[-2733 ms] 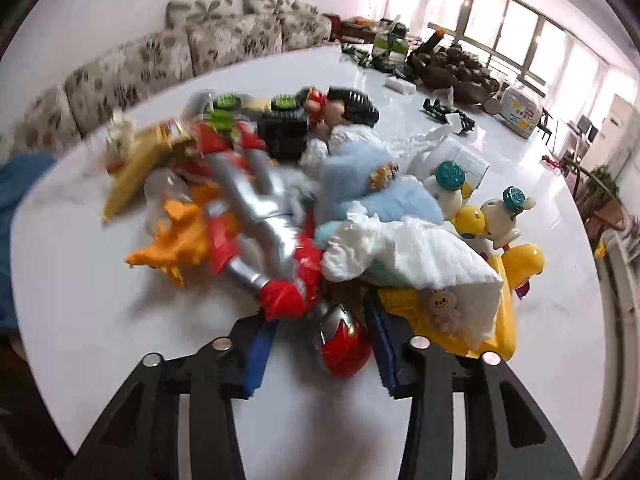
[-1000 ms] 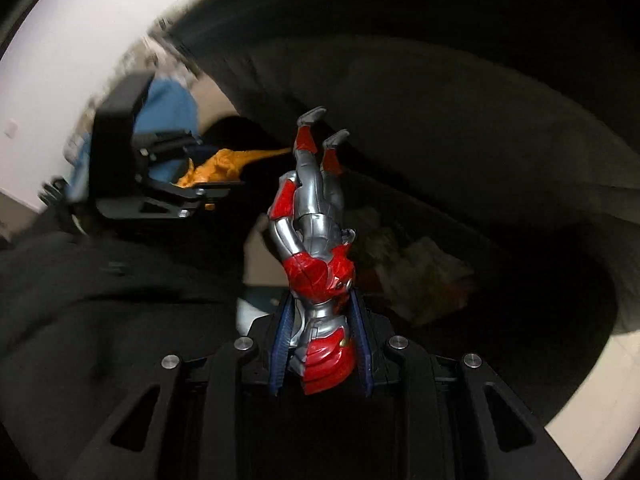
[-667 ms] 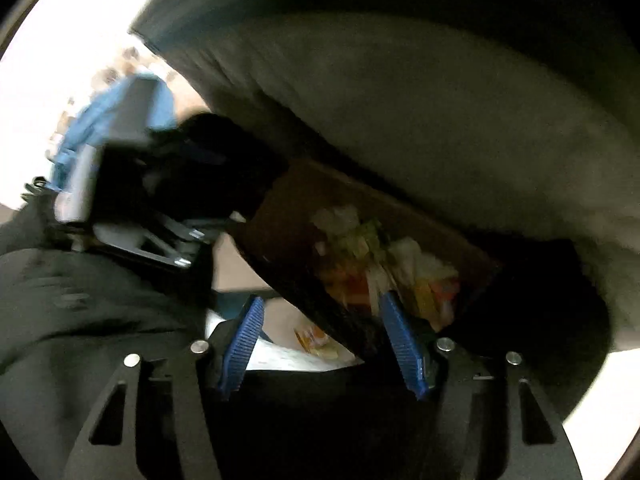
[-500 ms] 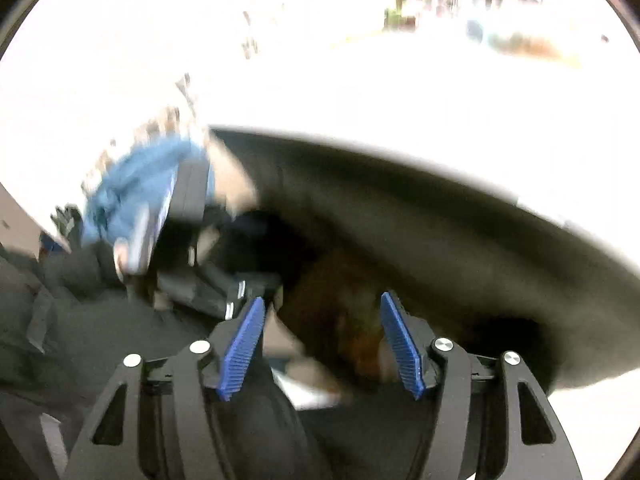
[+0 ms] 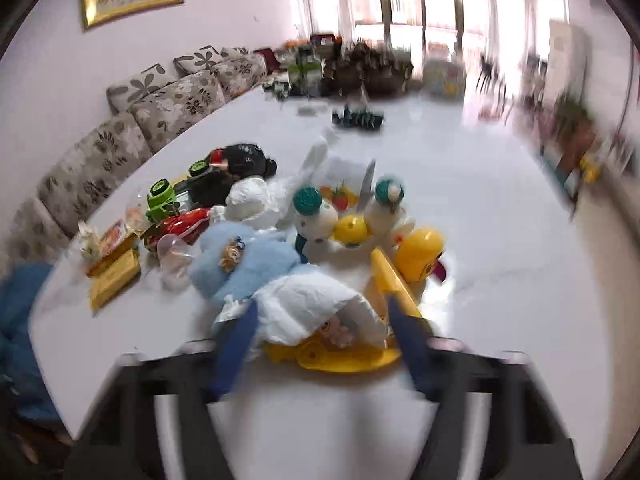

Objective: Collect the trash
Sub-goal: 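Grasp the light blue plush with the left tool while the right tool grasps a tissue, then carry the blue plush and tissue into the dark bag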

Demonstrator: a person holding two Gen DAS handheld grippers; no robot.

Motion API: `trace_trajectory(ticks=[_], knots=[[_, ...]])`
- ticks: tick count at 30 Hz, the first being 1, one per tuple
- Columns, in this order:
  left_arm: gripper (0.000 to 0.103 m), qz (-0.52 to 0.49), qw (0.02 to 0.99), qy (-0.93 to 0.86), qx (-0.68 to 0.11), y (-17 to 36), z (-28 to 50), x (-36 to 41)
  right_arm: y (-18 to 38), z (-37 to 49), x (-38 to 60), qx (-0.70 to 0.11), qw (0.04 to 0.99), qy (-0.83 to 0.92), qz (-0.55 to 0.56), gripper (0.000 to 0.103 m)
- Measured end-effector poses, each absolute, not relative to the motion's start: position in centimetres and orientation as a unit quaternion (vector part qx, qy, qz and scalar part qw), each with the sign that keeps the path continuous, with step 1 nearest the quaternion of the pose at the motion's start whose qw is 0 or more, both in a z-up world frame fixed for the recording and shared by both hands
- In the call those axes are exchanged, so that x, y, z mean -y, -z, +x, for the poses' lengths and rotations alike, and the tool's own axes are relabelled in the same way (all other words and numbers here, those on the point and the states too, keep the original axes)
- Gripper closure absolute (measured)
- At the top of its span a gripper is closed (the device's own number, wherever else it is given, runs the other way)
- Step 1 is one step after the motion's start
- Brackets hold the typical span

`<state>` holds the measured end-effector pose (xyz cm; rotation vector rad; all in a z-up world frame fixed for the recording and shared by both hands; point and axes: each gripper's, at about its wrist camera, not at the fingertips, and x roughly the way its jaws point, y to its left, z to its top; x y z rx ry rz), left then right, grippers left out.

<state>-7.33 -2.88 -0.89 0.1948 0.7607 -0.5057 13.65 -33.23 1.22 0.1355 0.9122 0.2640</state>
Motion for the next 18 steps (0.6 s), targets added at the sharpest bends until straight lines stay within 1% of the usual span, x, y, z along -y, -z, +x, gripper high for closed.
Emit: trace_trajectory(ticks=[1, 2, 4, 6, 10, 15, 18], knots=[[0.015, 0.093, 0.892, 0.246, -0.368, 0.6, -6.8, 3.0, -1.2, 13.0, 33.5, -0.435, 0.886, -0.135, 0.086, 0.095], [0.015, 0.097, 0.892, 0.243, -0.369, 0.4, -6.0, 3.6, -1.7, 11.8, 33.6, -0.427, 0.887, -0.147, 0.092, 0.100], [0.015, 0.100, 0.895, 0.234, -0.367, -0.1, -4.2, 4.8, -3.1, 8.4, 33.8, -0.392, 0.901, -0.161, 0.091, 0.100], [0.015, 0.096, 0.899, 0.219, -0.367, -0.8, -1.4, 6.5, -4.5, 4.7, 35.0, -0.357, 0.910, -0.175, 0.121, 0.100], [0.015, 0.058, 0.895, 0.222, -0.383, -1.6, 5.7, 11.8, -6.2, -1.4, 37.5, -0.311, 0.922, -0.166, 0.159, 0.100], [0.015, -0.025, 0.876, 0.186, -0.444, -0.3, 13.7, 17.1, -5.7, -6.3, 40.8, -0.302, 0.924, -0.146, 0.185, 0.099], [0.015, -0.044, 0.870, 0.139, -0.471, 1.2, 17.0, 18.8, -4.2, -7.7, 41.6, -0.314, 0.924, -0.126, 0.177, 0.099]])
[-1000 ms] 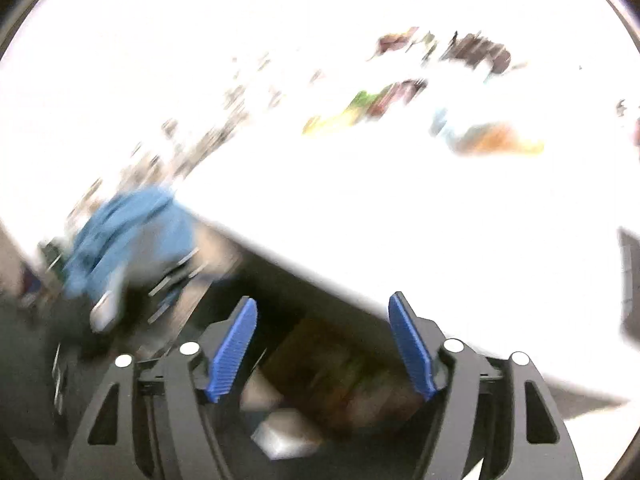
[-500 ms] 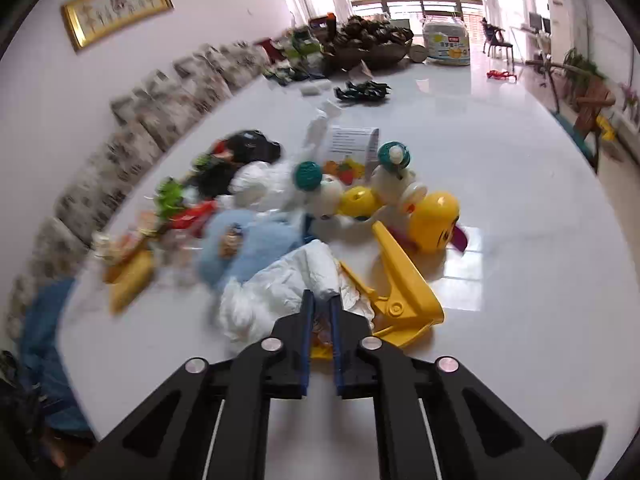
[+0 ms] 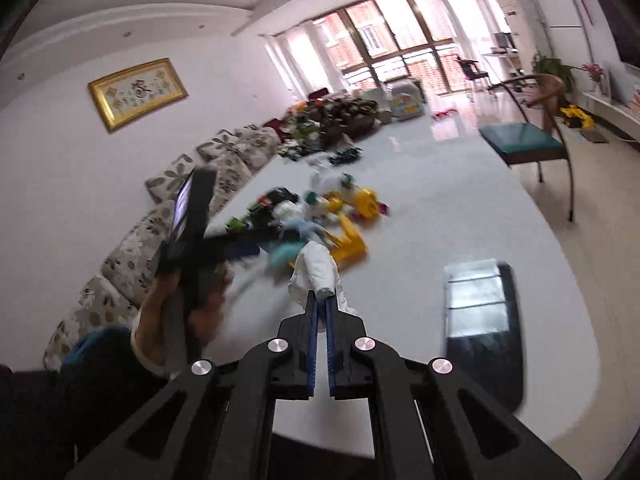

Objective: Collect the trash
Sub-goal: 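Carry the blue plush and tissue into the dark bag, then grasp the yellow plastic toy with the right tool while the left tool grasps the clear cup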

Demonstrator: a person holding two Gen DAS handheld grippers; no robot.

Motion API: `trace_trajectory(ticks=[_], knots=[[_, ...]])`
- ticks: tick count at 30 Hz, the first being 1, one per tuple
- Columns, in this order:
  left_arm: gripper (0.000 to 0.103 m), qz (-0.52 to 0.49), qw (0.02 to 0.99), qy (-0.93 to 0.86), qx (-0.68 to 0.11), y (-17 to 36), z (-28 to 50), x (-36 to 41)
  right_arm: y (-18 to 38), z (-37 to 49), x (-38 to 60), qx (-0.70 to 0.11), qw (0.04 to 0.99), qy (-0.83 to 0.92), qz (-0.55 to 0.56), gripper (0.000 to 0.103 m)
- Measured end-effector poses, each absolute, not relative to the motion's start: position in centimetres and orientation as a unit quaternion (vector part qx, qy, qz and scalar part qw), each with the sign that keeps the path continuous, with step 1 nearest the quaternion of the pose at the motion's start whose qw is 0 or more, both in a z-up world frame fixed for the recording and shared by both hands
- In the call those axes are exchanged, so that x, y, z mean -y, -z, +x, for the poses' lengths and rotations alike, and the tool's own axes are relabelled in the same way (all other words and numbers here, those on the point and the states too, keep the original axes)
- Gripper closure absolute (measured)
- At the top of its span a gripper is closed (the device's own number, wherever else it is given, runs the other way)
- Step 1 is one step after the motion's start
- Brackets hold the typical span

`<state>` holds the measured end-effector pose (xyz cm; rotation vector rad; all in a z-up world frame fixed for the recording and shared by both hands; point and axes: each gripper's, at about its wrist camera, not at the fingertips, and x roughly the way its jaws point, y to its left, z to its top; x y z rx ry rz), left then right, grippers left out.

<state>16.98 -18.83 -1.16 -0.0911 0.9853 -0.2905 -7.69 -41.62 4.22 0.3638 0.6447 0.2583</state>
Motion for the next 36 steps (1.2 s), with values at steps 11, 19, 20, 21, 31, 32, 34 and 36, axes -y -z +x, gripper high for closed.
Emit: trace_trajectory(ticks=[11, 19, 20, 21, 31, 32, 34, 36], knots=[[0.080, -0.043, 0.912, 0.237, -0.331, -6.7, 7.2, 12.7, -3.1, -8.9, 38.2, -0.312, 0.912, -0.189, 0.186, 0.099], [0.079, 0.069, 0.901, 0.288, -0.317, -3.8, -11.0, 2.3, -1.5, -13.1, 30.1, -0.371, 0.869, -0.293, 0.144, 0.099], [0.078, 0.070, 0.892, 0.297, -0.333, -2.1, -12.7, 1.2, -0.8, -13.7, 29.1, -0.384, 0.861, -0.303, 0.140, 0.099], [0.078, 0.072, 0.885, 0.299, -0.349, -0.7, -13.6, 0.4, -0.2, -14.3, 28.1, -0.397, 0.853, -0.311, 0.135, 0.099], [0.026, 0.188, 0.798, 0.269, -0.506, 16.9, -13.6, 0.5, 13.7, -13.2, 21.1, -0.564, 0.770, -0.292, 0.060, 0.068], [0.023, 0.197, 0.790, 0.267, -0.515, 18.6, -13.1, 0.7, 15.3, -12.9, 20.9, -0.580, 0.765, -0.276, 0.045, 0.052], [0.023, 0.206, 0.775, 0.268, -0.534, 20.1, -12.5, 1.0, 17.0, -12.9, 20.8, -0.600, 0.757, -0.259, 0.020, 0.053], [0.023, 0.209, 0.773, 0.268, -0.535, 20.0, -12.4, 1.1, 16.4, -13.7, 21.2, -0.596, 0.760, -0.258, 0.023, 0.053]])
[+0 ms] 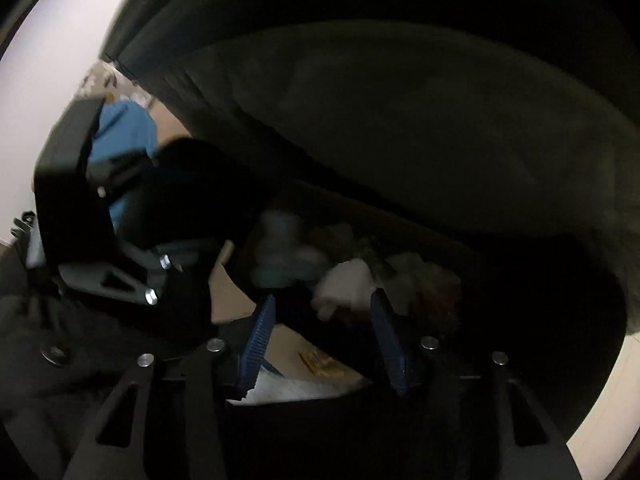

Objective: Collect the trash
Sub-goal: 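Grasp the yellow plastic toy with the right tool while the left tool grasps the clear cup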

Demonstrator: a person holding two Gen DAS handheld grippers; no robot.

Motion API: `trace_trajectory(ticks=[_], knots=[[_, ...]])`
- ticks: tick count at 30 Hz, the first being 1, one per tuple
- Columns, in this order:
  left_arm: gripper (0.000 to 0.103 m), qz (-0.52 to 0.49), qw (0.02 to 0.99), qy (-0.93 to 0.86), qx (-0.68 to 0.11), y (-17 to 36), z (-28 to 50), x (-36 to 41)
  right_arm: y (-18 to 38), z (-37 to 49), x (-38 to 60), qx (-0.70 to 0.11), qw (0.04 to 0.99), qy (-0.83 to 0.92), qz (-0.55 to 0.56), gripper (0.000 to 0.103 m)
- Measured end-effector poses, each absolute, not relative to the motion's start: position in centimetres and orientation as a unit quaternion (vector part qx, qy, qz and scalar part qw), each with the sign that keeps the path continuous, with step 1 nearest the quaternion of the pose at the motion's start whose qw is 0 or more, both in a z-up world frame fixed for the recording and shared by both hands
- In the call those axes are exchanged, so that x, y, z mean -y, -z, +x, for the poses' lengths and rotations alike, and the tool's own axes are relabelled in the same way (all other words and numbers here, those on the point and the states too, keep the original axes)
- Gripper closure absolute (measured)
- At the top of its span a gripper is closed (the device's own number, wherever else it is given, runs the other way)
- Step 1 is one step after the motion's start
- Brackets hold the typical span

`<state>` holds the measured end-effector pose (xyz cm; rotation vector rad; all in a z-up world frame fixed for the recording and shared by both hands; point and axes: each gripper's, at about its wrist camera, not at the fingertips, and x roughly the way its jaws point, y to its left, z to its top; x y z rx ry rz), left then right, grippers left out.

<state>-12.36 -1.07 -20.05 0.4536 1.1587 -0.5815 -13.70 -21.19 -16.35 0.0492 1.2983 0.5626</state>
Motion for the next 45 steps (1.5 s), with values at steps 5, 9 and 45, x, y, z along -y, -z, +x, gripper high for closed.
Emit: trace_trajectory(ticks=[5, 9, 45], knots=[[0.023, 0.184, 0.796, 0.295, -0.495, 14.9, -13.4, -0.1, 7.0, -15.3, 23.3, -0.501, 0.816, -0.285, 0.035, 0.052], [0.019, 0.146, 0.831, 0.308, -0.439, 9.0, -13.2, -1.0, -1.3, -10.2, 27.4, -0.413, 0.875, -0.244, 0.062, 0.036], [0.063, 0.052, 0.896, 0.069, -0.436, 1.9, 17.2, 12.9, -0.1, -0.9, 38.2, -0.382, 0.889, -0.149, 0.203, 0.079]])
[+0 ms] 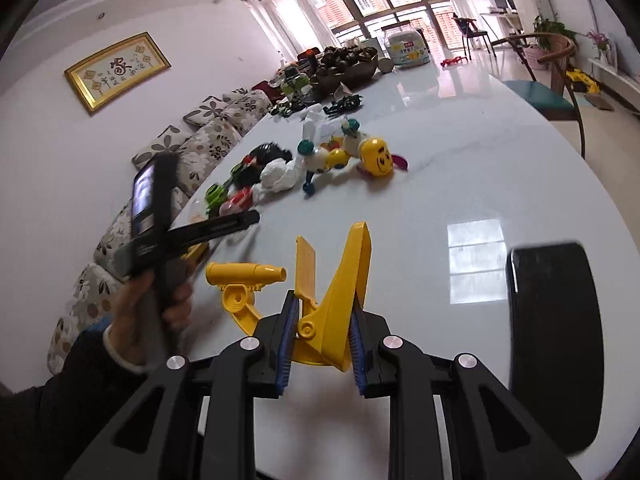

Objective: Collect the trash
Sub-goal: 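Grasp the yellow plastic toy with the right tool while the left tool grasps the clear cup, then drop the clear cup and yellow toy into the dark bag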

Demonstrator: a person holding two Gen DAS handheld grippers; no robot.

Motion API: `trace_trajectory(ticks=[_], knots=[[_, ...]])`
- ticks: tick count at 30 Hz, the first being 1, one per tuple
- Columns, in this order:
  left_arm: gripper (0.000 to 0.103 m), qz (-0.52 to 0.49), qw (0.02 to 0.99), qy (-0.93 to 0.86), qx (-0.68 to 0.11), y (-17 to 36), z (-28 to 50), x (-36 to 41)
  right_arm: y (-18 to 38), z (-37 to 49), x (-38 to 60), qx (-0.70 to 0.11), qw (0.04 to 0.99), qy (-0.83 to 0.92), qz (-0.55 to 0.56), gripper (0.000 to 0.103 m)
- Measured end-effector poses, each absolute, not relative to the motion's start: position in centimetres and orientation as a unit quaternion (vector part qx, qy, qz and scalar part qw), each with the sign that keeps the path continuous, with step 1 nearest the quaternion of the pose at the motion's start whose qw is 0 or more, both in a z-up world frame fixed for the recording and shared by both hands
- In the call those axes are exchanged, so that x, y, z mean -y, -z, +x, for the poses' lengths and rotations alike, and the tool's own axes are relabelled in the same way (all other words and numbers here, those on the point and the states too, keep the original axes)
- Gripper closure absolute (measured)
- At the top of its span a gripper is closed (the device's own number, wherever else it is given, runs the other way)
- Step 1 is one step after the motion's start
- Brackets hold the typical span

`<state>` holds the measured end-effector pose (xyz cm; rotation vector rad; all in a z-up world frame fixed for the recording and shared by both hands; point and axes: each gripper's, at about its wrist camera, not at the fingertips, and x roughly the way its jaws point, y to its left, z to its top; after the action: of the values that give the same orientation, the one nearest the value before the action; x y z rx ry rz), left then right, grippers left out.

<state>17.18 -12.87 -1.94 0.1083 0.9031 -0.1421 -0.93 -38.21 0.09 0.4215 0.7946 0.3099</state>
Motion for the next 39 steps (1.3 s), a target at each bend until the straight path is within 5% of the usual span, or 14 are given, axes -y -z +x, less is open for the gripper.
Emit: trace_trajectory(ticks=[13, 19, 26, 27, 28, 29, 33, 39], knots=[[0.063, 0.074, 0.927, 0.246, -0.273, -5.3, -7.2, 3.1, -2.9, -9.3, 32.6, -0.349, 0.885, -0.241, 0.195, 0.079], [0.062, 0.116, 0.898, 0.246, -0.347, 1.7, -13.6, -0.5, 0.2, -14.8, 28.7, -0.415, 0.860, -0.262, 0.141, 0.079], [0.061, 0.134, 0.827, 0.259, -0.480, 13.1, -12.0, -0.3, 10.0, -14.5, 24.8, -0.531, 0.801, -0.255, 0.113, 0.076], [0.056, 0.140, 0.815, 0.263, -0.497, 14.5, -11.5, -0.1, 11.5, -14.0, 24.4, -0.542, 0.796, -0.247, 0.107, 0.071], [0.031, 0.153, 0.802, 0.260, -0.515, 16.2, -10.9, 0.3, 13.6, -13.3, 23.9, -0.563, 0.785, -0.239, 0.096, 0.045], [0.012, 0.177, 0.793, 0.236, -0.533, 18.4, -10.3, 0.6, 15.1, -12.8, 23.5, -0.577, 0.780, -0.228, 0.079, 0.034], [0.012, 0.203, 0.770, 0.200, -0.570, 21.9, -8.9, 0.4, 15.9, -12.7, 23.2, -0.591, 0.772, -0.225, 0.058, 0.038], [0.012, 0.162, 0.808, 0.240, -0.513, 14.6, -11.2, -1.9, 4.4, -13.1, 26.7, -0.472, 0.839, -0.258, 0.081, 0.037]])
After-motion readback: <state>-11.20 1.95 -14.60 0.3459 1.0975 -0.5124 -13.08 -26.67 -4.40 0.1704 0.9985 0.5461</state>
